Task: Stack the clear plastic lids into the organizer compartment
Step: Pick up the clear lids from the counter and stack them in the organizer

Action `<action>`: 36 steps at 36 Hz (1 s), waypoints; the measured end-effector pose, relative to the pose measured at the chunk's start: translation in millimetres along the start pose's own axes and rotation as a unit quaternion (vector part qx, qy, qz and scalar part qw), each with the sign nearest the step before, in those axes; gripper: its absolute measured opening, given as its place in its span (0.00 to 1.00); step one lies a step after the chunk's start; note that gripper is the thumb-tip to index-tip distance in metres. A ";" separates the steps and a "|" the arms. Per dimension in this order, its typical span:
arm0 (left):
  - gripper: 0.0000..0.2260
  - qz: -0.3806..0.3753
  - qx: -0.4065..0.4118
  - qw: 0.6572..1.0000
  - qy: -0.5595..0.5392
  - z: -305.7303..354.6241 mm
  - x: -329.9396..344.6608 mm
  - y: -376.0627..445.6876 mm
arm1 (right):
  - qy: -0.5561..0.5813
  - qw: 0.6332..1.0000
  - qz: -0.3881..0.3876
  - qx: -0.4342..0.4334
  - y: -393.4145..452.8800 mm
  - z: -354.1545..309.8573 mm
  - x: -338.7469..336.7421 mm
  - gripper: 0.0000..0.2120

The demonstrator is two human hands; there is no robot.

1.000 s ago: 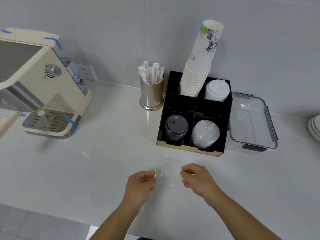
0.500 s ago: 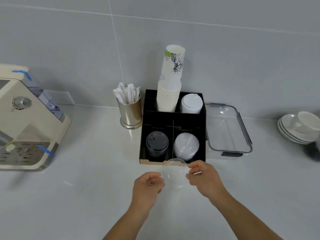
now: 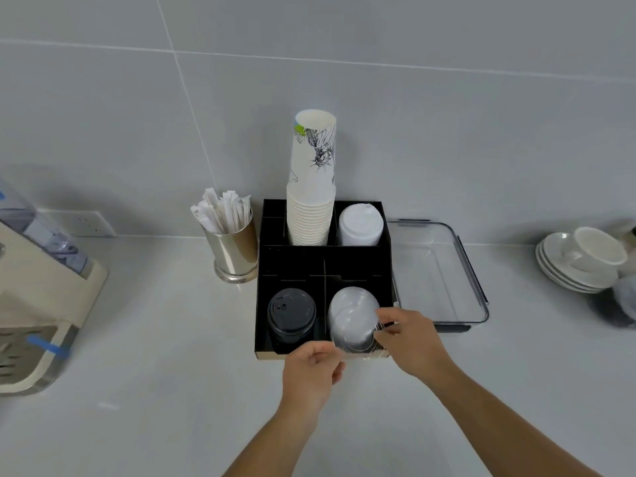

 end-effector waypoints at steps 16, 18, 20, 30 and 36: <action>0.06 0.004 0.024 0.999 0.026 23.6 15.4 27.5 | -0.125 0.989 -0.010 -0.078 28.1 -24.8 11.1 0.27; 0.07 0.008 0.030 0.999 0.038 26.1 16.5 28.7 | -0.130 0.989 -0.007 -0.075 30.5 -25.2 11.5 0.29; 0.07 0.010 0.034 0.998 0.050 27.6 17.2 29.8 | -0.132 0.988 -0.002 -0.079 32.6 -27.1 11.3 0.28; 0.10 0.020 0.095 0.986 0.132 34.7 14.0 35.9 | -0.140 0.986 -0.006 -0.091 42.1 -26.5 19.7 0.24; 0.13 0.008 0.166 0.967 0.192 47.9 15.5 30.8 | -0.159 0.982 -0.045 -0.090 39.8 -21.4 27.3 0.34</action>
Point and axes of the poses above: each hand's wrist, its own y-axis towards the middle knuckle, its own x-axis out of the palm, z = x × y, the point moved 10 cm from there along y, towards the middle knuckle, and after that the axes turned 2 degrees about -z, right-handed, at the moved point
